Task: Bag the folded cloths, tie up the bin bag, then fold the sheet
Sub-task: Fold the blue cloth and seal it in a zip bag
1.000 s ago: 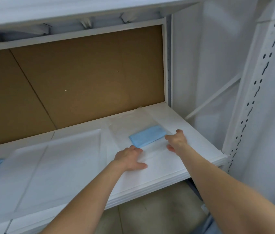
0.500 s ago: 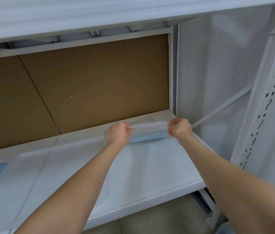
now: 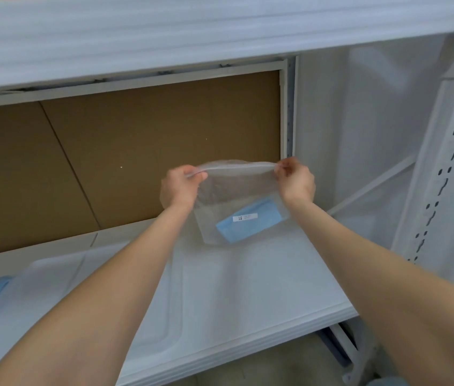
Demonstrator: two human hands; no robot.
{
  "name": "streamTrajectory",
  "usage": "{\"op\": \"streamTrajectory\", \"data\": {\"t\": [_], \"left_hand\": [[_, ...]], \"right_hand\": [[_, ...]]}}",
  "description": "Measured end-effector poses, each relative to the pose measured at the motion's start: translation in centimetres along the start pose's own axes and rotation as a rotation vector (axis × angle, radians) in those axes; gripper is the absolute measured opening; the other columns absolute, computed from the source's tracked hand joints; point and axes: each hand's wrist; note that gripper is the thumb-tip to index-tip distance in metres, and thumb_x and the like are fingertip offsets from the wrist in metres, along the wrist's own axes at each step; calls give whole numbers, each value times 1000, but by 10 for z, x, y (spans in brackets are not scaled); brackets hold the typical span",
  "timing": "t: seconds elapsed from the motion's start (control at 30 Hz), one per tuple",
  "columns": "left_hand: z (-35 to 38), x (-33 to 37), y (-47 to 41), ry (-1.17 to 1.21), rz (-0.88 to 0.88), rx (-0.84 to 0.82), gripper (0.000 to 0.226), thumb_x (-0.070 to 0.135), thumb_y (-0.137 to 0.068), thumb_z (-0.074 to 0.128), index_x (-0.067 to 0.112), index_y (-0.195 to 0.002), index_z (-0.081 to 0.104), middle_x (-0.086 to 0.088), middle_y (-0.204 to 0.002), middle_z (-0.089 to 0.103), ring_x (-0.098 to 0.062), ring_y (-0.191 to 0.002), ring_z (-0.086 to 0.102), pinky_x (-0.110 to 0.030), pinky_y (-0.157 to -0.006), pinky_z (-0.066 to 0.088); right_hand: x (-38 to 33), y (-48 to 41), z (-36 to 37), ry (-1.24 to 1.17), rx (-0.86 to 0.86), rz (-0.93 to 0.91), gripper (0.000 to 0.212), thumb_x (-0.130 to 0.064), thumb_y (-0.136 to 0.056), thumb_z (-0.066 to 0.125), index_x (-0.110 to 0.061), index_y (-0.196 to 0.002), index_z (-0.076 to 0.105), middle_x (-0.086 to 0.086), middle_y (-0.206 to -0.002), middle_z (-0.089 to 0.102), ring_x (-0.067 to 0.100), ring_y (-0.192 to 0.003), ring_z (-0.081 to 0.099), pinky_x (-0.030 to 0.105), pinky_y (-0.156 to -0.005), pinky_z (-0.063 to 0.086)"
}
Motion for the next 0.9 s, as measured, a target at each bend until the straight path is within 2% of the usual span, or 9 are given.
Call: {"op": "streamTrajectory", "data": {"t": [0.3, 0.37, 0.43, 0.53, 0.63, 0.73, 0.8, 0.87, 0.9], "left_hand": [[13, -39, 5, 115, -90, -190, 33, 25, -79, 76, 9, -108, 71, -8, -112, 70, -23, -106, 64, -26, -82, 44], [14, -42, 7, 147, -100, -167, 23, 25, -82, 72, 11, -100, 74, -9, -105, 72, -21, -96, 65, -25, -78, 43], [14, -40, 5, 265, -116, -82, 9, 23, -83, 70, 16, -88, 73, -7, -93, 73, -16, -74, 63, -28, -78, 49], [13, -39, 3, 315, -126, -56, 5, 19, -86, 66, 15, -83, 69, -3, -76, 67, -6, -48, 53, -25, -63, 47], [14, -44, 6, 336, -159, -100, 10, 16, -89, 63, 17, -79, 65, 3, -67, 62, -7, -49, 50, -19, -48, 41], [17, -53, 14, 331, -203, -136, 16, 19, -92, 60, 21, -76, 58, 0, -81, 64, -9, -51, 51, -17, -41, 33], [17, -59, 22, 338, -262, -218, 6, 23, -92, 60, 21, -87, 59, 0, -96, 61, -9, -46, 58, -13, -36, 28], [19, -69, 29, 359, -323, -319, 15, 25, -93, 60, 15, -105, 61, -2, -106, 62, -5, -38, 61, -10, -33, 28], [20, -74, 32, 363, -337, -352, 18, 26, -94, 58, 13, -107, 62, -4, -108, 64, -4, -37, 61, -9, -33, 31]], "right_hand": [[-3, 4, -2, -45, -26, 8, 8, -29, -93, 54, -31, -89, 61, 3, -101, 71, 27, -96, 65, 33, -86, 52], [-2, 3, -3, -59, 22, -5, 10, -30, -95, 53, -32, -90, 61, 1, -102, 70, 26, -95, 64, 32, -82, 50], [-1, 2, -5, -30, 12, 15, 9, -33, -95, 52, -34, -91, 60, 0, -101, 68, 27, -95, 64, 33, -79, 50], [6, 1, -11, 83, -25, 90, 17, -39, -93, 57, -30, -103, 65, 5, -104, 63, 29, -97, 61, 28, -72, 42], [17, 2, -13, 154, 1, 92, 33, -44, -85, 66, -25, -112, 67, 8, -122, 52, 30, -116, 51, 33, -86, 45], [27, 3, -10, 21, -62, 124, 44, -39, -80, 74, -15, -116, 66, 7, -126, 54, 28, -121, 49, 35, -99, 42], [31, 7, -8, -254, -128, 201, 34, -30, -79, 77, -10, -105, 68, 5, -107, 64, 24, -107, 60, 29, -96, 45], [37, 9, -7, -382, -144, 226, 19, -25, -78, 78, -13, -86, 66, 6, -99, 70, 22, -96, 67, 29, -90, 51], [41, 11, -8, -385, -188, 234, 18, -24, -79, 78, -14, -85, 64, 7, -100, 70, 21, -91, 66, 27, -80, 53]]}}
Point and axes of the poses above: each hand's wrist, its own y-axis away from the middle knuckle, its own z-axis out of the palm, x = y × z
